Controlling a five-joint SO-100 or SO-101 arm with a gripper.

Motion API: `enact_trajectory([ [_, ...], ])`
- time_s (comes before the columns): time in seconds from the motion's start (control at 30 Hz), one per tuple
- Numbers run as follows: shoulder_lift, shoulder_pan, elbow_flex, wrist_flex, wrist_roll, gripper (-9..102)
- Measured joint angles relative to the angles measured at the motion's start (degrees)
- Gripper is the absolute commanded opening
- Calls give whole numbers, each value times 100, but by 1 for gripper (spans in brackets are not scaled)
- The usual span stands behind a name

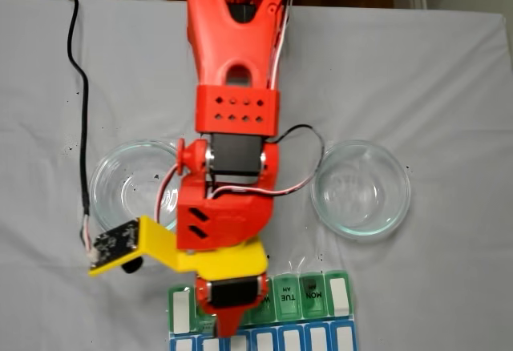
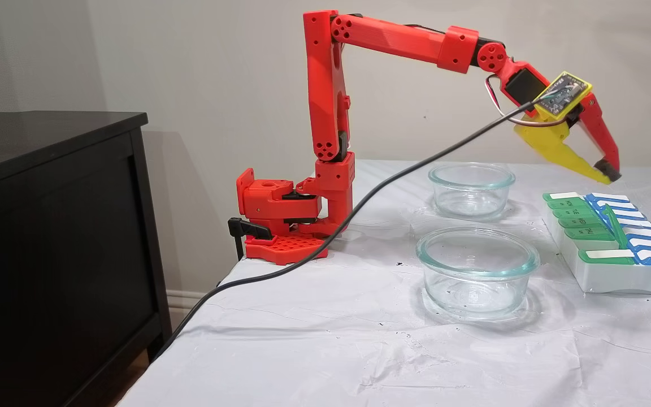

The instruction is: Sort medicines into box.

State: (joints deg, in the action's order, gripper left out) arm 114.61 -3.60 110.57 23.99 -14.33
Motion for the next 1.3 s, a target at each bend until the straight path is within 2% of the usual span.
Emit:
enact_trajectory([
  [0.23, -141, -229, -9, -325, -70, 0],
  [0.73, -773, -220, -97, 9, -369, 0],
  [1.3, -1283, -211, -334, 1002, -932, 0],
])
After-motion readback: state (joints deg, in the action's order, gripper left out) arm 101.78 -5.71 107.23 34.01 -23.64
